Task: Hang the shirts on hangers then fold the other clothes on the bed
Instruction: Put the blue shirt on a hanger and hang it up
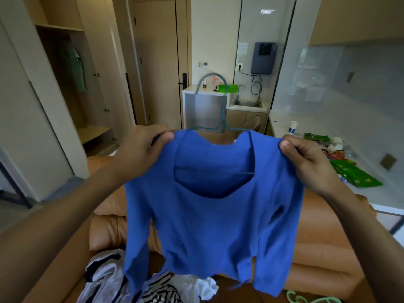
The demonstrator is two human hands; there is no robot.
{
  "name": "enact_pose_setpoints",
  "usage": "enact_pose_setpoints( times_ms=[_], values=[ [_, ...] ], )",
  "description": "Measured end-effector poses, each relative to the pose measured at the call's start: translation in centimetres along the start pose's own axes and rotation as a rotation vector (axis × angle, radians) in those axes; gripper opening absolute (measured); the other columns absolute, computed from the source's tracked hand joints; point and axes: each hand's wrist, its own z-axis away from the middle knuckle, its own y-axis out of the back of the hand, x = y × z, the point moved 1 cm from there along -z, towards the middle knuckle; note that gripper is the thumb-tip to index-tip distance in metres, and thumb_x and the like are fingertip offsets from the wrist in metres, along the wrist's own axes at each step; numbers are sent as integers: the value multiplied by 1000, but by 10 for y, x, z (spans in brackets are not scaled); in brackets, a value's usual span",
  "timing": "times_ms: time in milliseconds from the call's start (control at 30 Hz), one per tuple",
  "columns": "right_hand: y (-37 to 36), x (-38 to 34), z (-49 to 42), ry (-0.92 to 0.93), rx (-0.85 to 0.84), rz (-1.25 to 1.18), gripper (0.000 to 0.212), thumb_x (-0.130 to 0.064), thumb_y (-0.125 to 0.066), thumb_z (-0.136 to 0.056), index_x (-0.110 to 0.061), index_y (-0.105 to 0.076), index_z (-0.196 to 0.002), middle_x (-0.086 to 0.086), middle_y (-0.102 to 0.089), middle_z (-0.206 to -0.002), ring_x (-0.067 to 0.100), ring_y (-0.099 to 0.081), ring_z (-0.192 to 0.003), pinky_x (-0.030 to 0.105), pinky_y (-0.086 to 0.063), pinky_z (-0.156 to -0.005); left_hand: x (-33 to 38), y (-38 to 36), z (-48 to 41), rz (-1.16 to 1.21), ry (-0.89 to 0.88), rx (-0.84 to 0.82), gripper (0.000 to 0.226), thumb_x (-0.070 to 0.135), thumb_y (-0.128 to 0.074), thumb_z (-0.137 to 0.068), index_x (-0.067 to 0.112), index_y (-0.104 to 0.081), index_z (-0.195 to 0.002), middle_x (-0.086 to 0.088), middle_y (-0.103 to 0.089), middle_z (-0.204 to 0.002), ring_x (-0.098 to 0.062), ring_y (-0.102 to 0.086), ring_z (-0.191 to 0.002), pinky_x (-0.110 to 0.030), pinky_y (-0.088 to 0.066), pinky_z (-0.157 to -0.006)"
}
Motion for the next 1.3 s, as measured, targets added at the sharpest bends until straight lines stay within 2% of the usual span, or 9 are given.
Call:
enact_pose_setpoints(
  times_ms=[100, 233, 367, 600, 833, 967, 1100, 1200, 1300],
  values=[
    [19, 11, 10, -11, -34, 52, 47, -45, -38, -104, -10, -47, -75, 4, -43, -69, 17, -43, -64, 31, -31, -63, -1, 17, -6, -22, 20, 73, 28, 22, -46, -105, 20, -53, -78, 9, -51, -65, -6, -49, -62, -17, -33, -57],
    [29, -6, 12, 14, -122, 85, 31, -38, -42, -103, -20, -66, -107, -10, -67, -102, 6, -62, -97, 21, -46, -81, 8, 20, -11, -26, -4, 34, 30, 26, -45, -104, 27, -51, -75, 13, -54, -73, -5, -48, -59, -16, -31, -55],
    [18, -25, 3, 82, -196, 41, 38, -36, -42, -104, -10, -56, -79, -2, -51, -69, 10, -47, -63, 29, -36, -61, 24, 19, -6, -12, -14, 24, 35, 24, -45, -104, 37, -43, -72, 15, -51, -69, -4, -46, -57, -15, -31, -55],
    [-8, -41, 11, 115, -423, -217, 41, -38, -45, -103, -4, -56, -82, 16, -48, -74, 28, -44, -63, 34, -33, -60, 23, 41, 36, -60, 184, 120, 39, 34, -42, -104, 16, -57, -73, -2, -56, -63, -16, -54, -60, -38, -42, -57],
    [-43, -69, 12, 160, -583, -381, 37, -24, -47, -105, -15, -42, -69, -8, -34, -63, 10, -33, -57, 24, -28, -59, 33, 90, 94, -157, 391, 214, 40, 34, -41, -103, 10, -57, -74, -3, -54, -61, -13, -53, -60, -29, -40, -59],
    [-65, -103, 8, 57, -413, -641, 33, -22, -55, -95, -8, -46, -67, 7, -38, -65, 17, -39, -61, 26, -31, -58, 38, 121, 132, -192, 449, 205, 38, 42, -40, -101, 24, -53, -71, 4, -52, -61, -2, -46, -54, -17, -32, -53],
    [-81, -141, 2, -29, -364, -776, 35, -23, -68, -88, 3, -51, -72, 13, -50, -73, 24, -48, -71, 21, -39, -62, 29, 154, 193, -306, 522, 200, 50, 55, -41, -99, 16, -47, -69, -2, -42, -54, -9, -40, -49, -29, -31, -51],
    [-103, -161, -1, -228, -323, -803, 16, -15, -60, -96, -16, -67, -82, -13, -72, -73, 1, -68, -72, 18, -49, -77, 34, 183, 230, -279, 544, 271, 49, 48, -34, -103, 19, -36, -64, 1, -37, -57, -6, -35, -48, -23, -25, -50],
    [-133, -193, 1, -278, -485, -847, 19, -24, -53, -97, -9, -65, -98, 5, -70, -99, 19, -63, -96, 26, -51, -88, 31, 220, 265, -237, 652, 369, 48, 48, -31, -103, 21, -29, -63, 6, -31, -54, -6, -28, -47, -29, -24, -50]
  ],
)
